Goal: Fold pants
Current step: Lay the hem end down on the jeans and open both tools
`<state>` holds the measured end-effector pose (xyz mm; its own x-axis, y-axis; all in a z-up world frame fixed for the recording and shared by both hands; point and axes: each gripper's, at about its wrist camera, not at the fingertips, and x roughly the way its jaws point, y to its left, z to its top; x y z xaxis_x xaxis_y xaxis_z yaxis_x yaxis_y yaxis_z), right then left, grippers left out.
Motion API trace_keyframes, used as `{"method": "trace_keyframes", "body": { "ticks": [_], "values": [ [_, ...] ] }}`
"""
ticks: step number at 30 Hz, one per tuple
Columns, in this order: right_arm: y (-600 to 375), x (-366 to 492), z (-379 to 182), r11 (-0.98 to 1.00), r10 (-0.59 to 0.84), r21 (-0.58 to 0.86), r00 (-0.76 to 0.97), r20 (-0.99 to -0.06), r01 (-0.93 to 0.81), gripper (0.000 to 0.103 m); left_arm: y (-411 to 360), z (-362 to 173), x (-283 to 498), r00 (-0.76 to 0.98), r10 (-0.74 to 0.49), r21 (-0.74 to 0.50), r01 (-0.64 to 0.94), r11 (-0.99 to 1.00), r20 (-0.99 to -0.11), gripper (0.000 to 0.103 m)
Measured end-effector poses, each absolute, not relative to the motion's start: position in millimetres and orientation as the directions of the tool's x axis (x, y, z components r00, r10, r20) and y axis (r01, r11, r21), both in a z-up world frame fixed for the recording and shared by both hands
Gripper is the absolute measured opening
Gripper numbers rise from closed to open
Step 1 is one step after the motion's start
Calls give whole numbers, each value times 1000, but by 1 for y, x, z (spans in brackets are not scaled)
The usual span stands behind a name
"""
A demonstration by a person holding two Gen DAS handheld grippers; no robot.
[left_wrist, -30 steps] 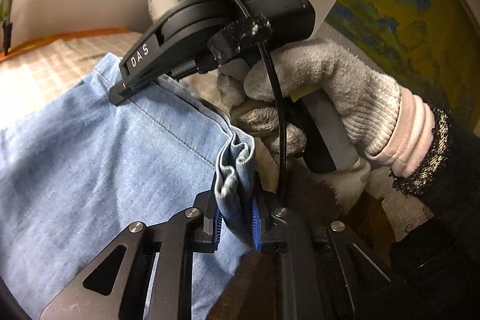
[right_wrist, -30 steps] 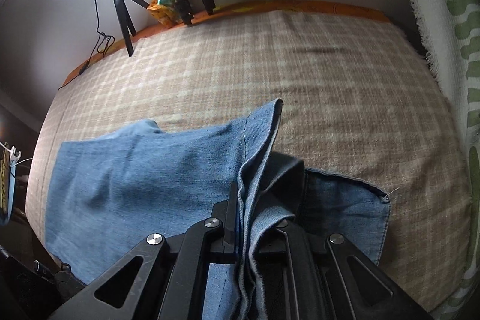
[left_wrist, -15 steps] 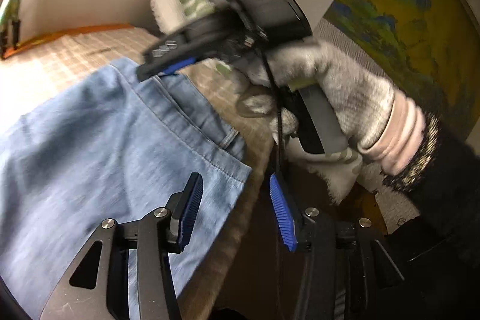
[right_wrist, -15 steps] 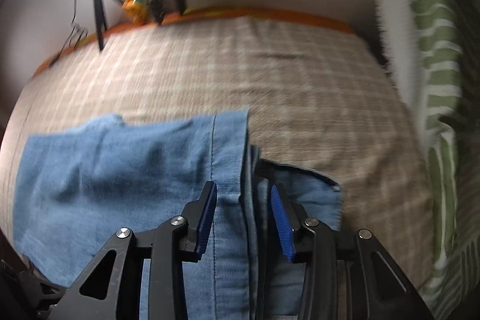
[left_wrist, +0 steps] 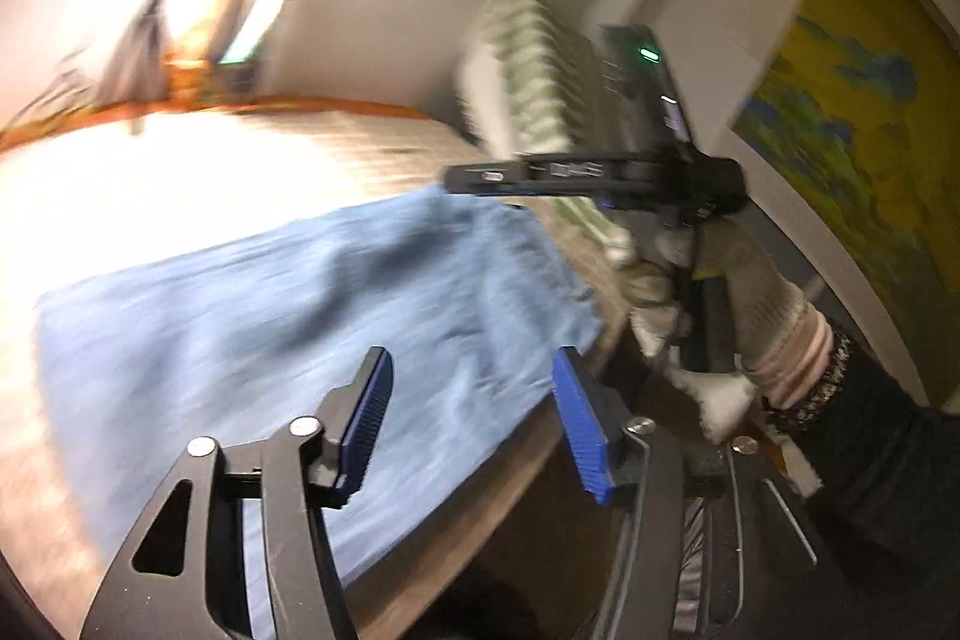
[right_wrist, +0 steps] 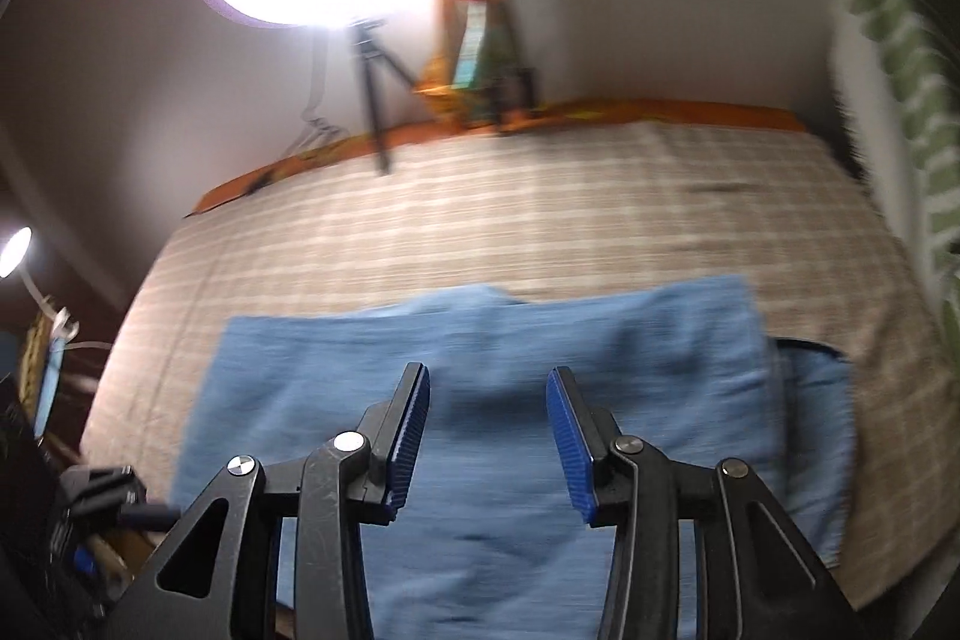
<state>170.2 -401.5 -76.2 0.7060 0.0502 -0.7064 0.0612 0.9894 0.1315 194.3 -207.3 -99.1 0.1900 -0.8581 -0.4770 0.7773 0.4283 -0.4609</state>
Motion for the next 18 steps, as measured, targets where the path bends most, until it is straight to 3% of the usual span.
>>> {"method": "trace_keyframes", "body": {
  "ticks": [6,9,11,18],
  "values": [
    [-332,200,-86,988,146,138,661,-736,-65,43,-127,-145,204,330,-781,-508,614,604,-530,56],
    [-293,212,-93,983,185,136,627,-757,-125,51,-105,-171,208,355,-761,-558,526,643,-543,56],
    [-271,217,-96,980,194,122,614,-765,-158,57,-94,-183,210,349,-770,-601,484,636,-534,56],
    [-200,238,-110,962,235,110,557,-796,-250,61,-85,-200,207,342,-816,-692,433,578,-467,56]
  ]
}}
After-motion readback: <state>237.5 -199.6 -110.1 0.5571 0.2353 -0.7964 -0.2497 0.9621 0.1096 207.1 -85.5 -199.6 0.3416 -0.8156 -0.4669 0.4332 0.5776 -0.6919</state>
